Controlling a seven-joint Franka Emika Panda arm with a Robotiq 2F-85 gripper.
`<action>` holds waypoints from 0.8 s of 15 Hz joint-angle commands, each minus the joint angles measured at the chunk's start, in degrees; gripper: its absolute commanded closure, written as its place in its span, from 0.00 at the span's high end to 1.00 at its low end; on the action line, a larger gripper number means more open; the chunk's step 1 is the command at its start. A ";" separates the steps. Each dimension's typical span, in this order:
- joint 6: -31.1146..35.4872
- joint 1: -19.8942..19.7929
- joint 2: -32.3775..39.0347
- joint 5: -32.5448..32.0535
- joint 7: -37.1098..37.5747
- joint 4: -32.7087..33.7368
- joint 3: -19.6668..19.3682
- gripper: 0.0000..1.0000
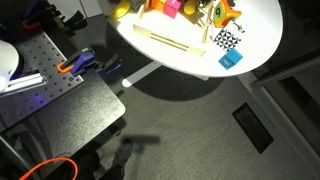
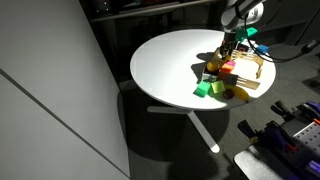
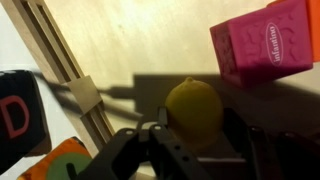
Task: Remove the lemon from the box
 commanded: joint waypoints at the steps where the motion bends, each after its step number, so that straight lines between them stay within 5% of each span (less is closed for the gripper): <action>1: -2.55 0.61 -1.74 -1.40 2.72 0.80 -0.30 0.32; 12: -4.84 1.81 -6.38 -0.66 0.23 -0.23 2.56 0.32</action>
